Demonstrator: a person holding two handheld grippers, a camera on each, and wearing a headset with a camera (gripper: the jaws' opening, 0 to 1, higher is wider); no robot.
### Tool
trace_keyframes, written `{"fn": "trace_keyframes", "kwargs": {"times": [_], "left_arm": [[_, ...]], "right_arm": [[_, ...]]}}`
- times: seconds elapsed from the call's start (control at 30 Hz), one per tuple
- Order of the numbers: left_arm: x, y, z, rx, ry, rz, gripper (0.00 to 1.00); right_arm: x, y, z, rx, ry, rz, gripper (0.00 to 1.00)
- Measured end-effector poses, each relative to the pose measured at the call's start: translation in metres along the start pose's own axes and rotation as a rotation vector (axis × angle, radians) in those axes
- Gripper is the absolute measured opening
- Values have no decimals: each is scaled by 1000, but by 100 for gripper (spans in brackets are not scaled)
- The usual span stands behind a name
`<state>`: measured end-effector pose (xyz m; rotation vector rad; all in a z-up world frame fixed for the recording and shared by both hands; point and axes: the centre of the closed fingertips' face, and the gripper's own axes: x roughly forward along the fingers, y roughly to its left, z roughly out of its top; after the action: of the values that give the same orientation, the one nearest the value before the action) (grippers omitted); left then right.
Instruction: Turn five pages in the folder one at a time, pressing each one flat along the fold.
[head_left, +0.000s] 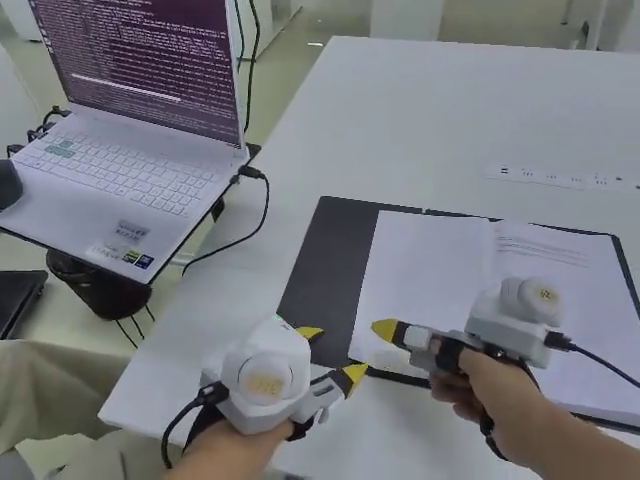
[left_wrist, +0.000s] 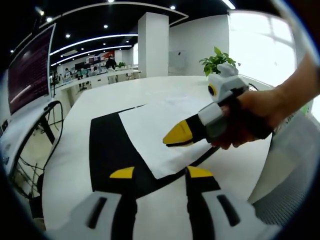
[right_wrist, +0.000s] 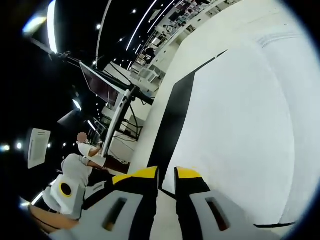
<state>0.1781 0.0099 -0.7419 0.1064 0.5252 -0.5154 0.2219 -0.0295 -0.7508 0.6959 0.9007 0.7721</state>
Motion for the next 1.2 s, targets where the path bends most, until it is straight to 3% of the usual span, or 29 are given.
{"fn": "trace_keyframes", "kwargs": {"times": [0.13, 0.33, 0.5, 0.53, 0.57, 0.97, 1.1, 1.2], "left_arm": [[25, -9, 0, 36, 21, -33, 36], [52, -12, -6, 26, 56, -35, 35], [60, -9, -26, -19, 111, 0, 34], [65, -5, -15, 8, 52, 15, 32], [62, -6, -21, 14, 68, 19, 30], [60, -5, -20, 7, -2, 23, 28], [60, -5, -20, 8, -11, 22, 28], [60, -5, -20, 14, -8, 21, 28]], "right_arm": [[-18, -17, 16, 6, -39, -29, 11], [-38, -41, 36, 35, -85, -61, 10], [-48, -57, 47, 47, -99, -79, 9], [-50, -59, 49, 47, -102, -83, 9], [-51, -62, 52, 50, -107, -85, 9], [-52, -83, 76, 99, -127, -82, 6], [-47, -93, 85, 155, -132, -85, 3], [-42, -103, 82, 224, -94, -95, 0]]}}
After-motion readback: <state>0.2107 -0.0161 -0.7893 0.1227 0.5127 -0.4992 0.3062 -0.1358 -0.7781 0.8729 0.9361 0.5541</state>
